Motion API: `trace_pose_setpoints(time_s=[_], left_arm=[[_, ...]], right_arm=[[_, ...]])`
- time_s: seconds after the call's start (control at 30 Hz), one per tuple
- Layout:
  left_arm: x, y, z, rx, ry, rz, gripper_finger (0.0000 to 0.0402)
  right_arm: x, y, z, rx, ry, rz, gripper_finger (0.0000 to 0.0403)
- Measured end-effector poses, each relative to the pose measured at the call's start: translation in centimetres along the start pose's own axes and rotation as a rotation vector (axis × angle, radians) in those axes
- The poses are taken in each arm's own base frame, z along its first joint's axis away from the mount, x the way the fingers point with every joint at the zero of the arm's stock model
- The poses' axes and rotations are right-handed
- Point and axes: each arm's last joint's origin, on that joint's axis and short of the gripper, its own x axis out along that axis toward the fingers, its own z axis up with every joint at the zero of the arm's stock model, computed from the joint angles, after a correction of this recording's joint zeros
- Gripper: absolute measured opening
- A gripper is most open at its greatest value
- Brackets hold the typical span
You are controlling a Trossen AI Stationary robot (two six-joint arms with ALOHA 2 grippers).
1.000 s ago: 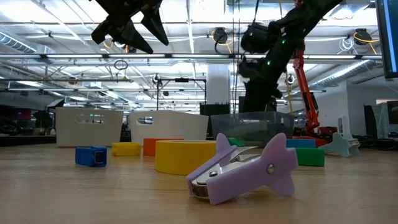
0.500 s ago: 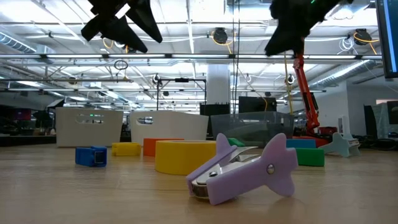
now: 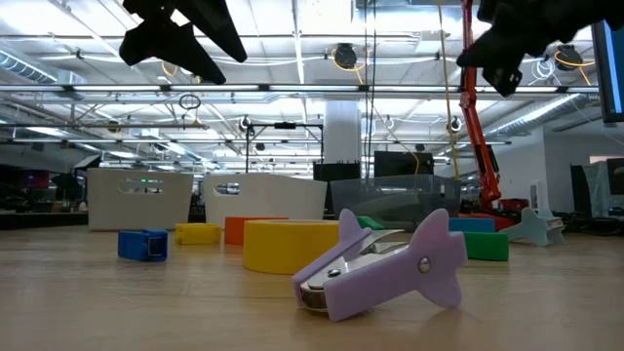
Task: Pick and place Stapler, Stapler remover, tape
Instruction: Put the blue stapler into the black bin
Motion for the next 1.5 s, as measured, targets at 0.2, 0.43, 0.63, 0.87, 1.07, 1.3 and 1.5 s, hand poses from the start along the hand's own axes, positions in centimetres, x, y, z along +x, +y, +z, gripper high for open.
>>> trace_pose_setpoints(time_s=[0.2,0.43,0.63,0.87,1.07,1.3,1.5], left_arm=[[0.1,-0.1,-0.1,0.077,0.107,-0.068,0.0207],[0.3,0.2,-0.8,0.166,0.275,-0.111,0.0207],[0.3,0.6,-1.0,0.163,0.301,-0.075,0.0207],[0.2,0.6,-1.1,0.125,0.312,-0.069,0.0207],[0.2,0.6,-1.2,0.108,0.334,-0.074,0.0207],[1.4,0.3,-2.3,0.112,0.404,-0.059,0.0207],[3.9,-0.6,-4.5,0.349,0.524,-0.124,0.0207]], right_arm=[[-0.1,-1.0,-2.2,0.061,-0.068,0.033,0.0008],[-0.1,-1.8,-3.9,0.041,-0.125,0.060,0.0001],[-0.6,-2.2,-5.0,0.071,-0.145,0.073,0.0002],[-1.9,-2.1,-4.9,0.011,-0.233,0.109,0.0002],[-3.2,-2.0,-4.8,-0.033,-0.312,0.139,0.0002],[-3.8,-1.9,-4.8,-0.045,-0.345,0.151,0.0004],[-3.9,-1.9,-4.8,-0.062,-0.347,0.148,0.0004]])
